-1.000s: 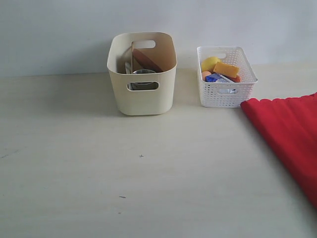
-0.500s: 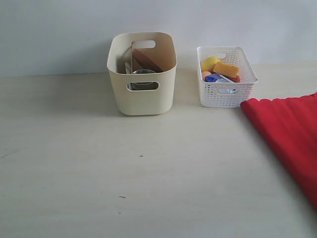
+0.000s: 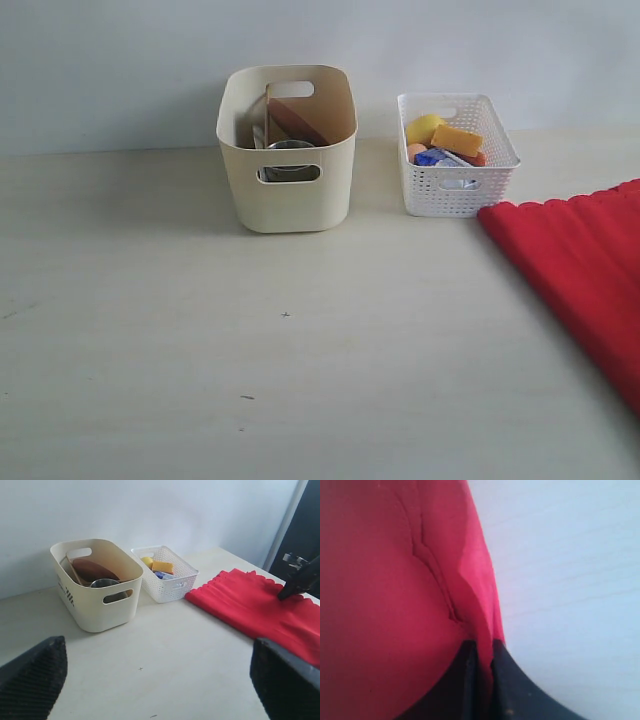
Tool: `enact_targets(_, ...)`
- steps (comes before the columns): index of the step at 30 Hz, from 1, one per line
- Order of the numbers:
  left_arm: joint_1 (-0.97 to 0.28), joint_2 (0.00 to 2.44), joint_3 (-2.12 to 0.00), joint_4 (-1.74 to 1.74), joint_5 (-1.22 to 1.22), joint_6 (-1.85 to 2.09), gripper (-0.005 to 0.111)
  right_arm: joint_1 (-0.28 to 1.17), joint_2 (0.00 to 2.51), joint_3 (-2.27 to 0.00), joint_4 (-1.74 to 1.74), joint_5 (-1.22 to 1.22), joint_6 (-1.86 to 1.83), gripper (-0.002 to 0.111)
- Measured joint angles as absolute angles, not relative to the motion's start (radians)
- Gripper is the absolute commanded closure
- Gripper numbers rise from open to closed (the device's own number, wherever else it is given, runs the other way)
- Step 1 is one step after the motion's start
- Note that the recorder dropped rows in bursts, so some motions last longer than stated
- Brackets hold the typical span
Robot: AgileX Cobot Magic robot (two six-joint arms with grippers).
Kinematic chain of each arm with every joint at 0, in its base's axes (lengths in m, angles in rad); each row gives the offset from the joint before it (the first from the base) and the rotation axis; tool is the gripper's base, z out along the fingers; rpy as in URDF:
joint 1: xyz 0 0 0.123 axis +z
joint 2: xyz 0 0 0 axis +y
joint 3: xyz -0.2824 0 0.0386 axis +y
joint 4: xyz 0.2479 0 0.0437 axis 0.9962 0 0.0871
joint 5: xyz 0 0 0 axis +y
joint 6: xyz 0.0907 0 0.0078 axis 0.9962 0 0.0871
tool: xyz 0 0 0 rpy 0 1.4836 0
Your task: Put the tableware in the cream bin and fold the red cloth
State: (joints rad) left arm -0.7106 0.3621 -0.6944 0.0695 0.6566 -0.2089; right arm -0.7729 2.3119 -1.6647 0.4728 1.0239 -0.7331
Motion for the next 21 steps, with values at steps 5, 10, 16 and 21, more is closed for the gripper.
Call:
enact_targets(5,-0.711,0.362,-0.694,0.086,0.657,-0.213,0.013,-0.786,2.31,-1.665,0.471,0.928,-0.64,0.108)
enact_targets(10,-0.711,0.362,-0.694,0.096,0.657,-0.216,0.013,-0.841,2.309,-1.665,0.483,0.853,-0.564,0.108)
enact_targets(16,-0.711,0.362,-0.68,0.096,0.649,-0.227,0.013,-0.862,2.32,-1.705,0.615,0.826,-0.554,0.108)
enact_targets(21,-0.711,0.36,-0.678,0.096,0.646,-0.229,0.013,-0.807,2.357,-1.772,0.711,0.835,-0.549,0.108)
